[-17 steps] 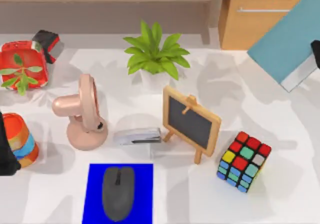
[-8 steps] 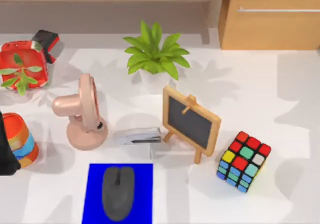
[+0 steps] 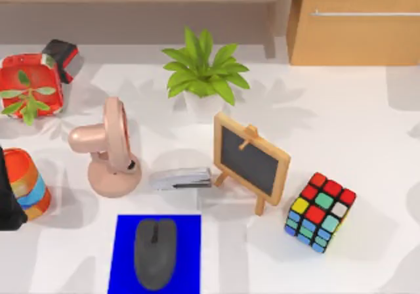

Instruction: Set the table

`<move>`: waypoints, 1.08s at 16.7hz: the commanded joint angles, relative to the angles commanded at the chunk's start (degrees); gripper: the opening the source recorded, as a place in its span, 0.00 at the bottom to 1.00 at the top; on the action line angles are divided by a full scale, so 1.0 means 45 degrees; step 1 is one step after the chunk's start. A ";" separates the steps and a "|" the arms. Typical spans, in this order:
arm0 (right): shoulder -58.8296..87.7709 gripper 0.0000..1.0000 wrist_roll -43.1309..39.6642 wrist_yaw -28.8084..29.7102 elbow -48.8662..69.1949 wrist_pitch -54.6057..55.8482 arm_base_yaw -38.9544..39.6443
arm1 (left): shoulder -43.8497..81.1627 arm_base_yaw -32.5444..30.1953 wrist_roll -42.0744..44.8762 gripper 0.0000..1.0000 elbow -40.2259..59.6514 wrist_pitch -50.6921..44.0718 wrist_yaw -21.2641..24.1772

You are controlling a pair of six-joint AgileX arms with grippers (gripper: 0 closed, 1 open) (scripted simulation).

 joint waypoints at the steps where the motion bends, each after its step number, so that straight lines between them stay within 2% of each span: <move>1: 0.0000 0.00 0.0000 0.0000 0.0000 0.0000 0.0000 | 0.0000 0.0000 0.0000 1.00 0.0000 0.0000 0.0000; 16: 0.1187 0.00 0.0148 0.0462 0.1416 -0.0171 0.0463 | 0.0000 0.0000 0.0000 1.00 0.0000 0.0000 0.0000; 18: 0.1187 0.15 0.0148 0.0462 0.1416 -0.0171 0.0463 | 0.0000 0.0000 0.0000 1.00 0.0000 0.0000 0.0000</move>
